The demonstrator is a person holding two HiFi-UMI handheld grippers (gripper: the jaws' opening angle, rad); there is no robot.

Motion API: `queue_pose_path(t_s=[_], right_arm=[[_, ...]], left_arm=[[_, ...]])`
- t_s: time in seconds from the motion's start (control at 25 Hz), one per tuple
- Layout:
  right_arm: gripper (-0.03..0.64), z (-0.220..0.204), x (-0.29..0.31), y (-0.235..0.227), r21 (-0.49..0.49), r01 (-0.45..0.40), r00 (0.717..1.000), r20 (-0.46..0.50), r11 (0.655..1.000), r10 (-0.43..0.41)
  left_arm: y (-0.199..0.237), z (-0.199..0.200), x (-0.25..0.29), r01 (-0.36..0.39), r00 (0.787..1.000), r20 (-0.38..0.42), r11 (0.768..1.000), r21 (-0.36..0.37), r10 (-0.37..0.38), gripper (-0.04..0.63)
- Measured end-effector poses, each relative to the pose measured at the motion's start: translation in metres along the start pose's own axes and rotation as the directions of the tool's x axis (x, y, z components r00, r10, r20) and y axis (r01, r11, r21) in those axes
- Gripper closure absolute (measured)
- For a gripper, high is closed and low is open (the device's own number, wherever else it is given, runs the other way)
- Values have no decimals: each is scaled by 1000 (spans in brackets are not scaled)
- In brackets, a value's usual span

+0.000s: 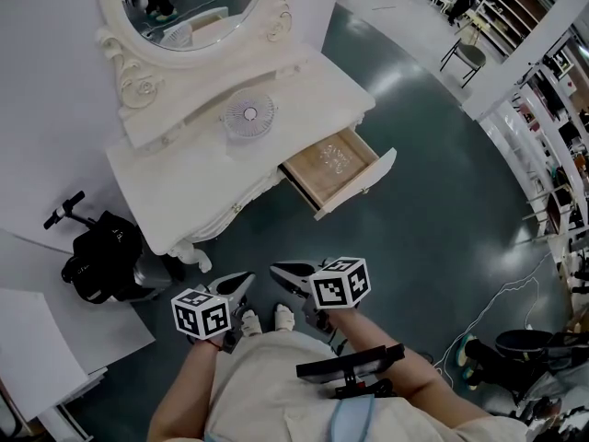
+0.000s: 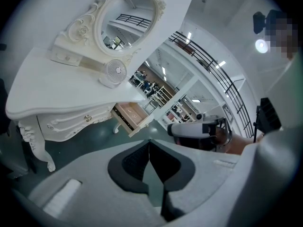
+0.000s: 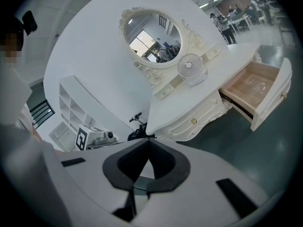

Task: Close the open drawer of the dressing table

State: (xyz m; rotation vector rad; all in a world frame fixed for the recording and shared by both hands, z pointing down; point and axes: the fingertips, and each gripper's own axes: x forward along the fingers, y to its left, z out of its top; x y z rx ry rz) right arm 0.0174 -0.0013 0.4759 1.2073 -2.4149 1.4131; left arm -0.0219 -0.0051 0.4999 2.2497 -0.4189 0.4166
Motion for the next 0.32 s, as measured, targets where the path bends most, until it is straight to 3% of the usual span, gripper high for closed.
queue_pose_path(t_s=[0.32], right_arm=[[601, -6, 4, 3, 2, -2, 1000, -15, 1000, 2]], left_arm=[[3, -3, -3, 2, 1000, -5, 1000, -3, -2, 585]])
